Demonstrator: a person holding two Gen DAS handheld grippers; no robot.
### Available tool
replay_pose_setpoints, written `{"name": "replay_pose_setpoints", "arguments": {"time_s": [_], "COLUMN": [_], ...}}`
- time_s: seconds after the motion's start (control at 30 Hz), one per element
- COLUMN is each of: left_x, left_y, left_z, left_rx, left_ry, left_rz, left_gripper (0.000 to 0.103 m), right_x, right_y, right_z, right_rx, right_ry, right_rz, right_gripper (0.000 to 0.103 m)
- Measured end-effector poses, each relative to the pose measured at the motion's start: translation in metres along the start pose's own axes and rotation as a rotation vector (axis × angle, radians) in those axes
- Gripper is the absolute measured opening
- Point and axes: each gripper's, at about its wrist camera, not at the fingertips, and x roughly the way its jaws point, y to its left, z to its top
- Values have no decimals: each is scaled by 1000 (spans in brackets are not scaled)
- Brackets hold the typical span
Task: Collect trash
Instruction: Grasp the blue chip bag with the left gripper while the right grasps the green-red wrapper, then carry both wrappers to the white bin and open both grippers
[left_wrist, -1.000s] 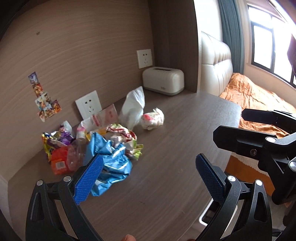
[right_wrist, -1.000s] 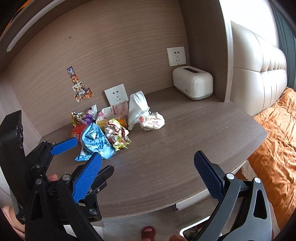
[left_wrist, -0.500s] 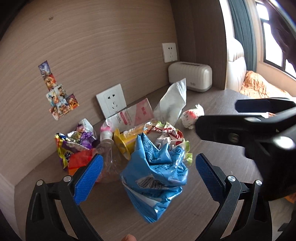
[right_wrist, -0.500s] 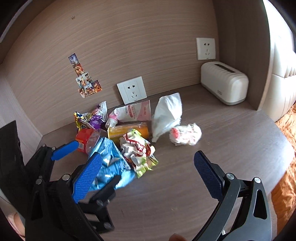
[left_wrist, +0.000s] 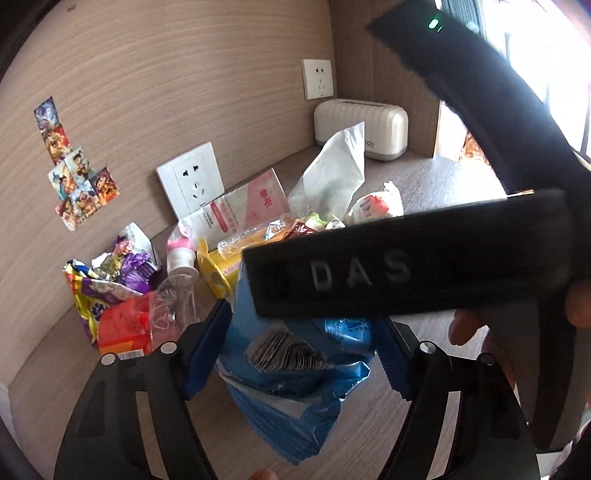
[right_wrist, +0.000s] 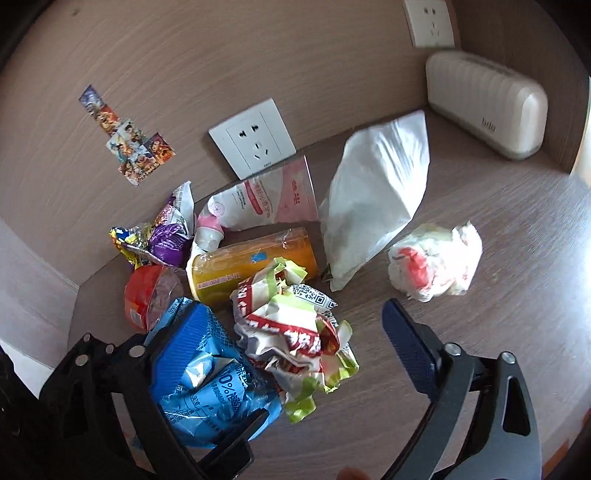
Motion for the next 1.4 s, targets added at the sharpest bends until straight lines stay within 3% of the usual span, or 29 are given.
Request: {"name": "replay_pose_setpoints", "arguments": {"time_s": [0.07, 0.1, 0.13, 0.23, 0.47, 0.77, 1.03, 1.4], "left_x": [3, 4, 4, 5, -12, -42, -65, -77], "left_y": [1, 2, 3, -1, -1, -2, -41, -115], "left_z": [-1, 0, -1, 0, -3, 10, 18, 18], "left_rx": [0, -5, -8, 18, 36, -53, -37, 66], "left_ry": [2, 3, 1, -4, -9, -33, -47, -42], "left_rz": [1, -2, -6, 0, 29, -28, -90, -171], "left_gripper": [71, 71, 70, 67, 63, 63, 63, 63], "right_x": [9, 13, 16, 14, -28, -88, -133, -190], "right_y": [-4, -7, -10, -13, -15, -5, -22, -71], "right_z": [1, 1, 0, -1, -7, -38, -67, -114], "right_rx": [26, 43, 65, 99, 109, -78, -68, 37], "right_ry": [32, 45, 61, 69, -6, -117, -174, -213], "right_rz": [-1, 6, 27, 65, 63, -116, -155, -239], "right_gripper": [88, 81, 68, 58, 57, 58, 58, 58]}}
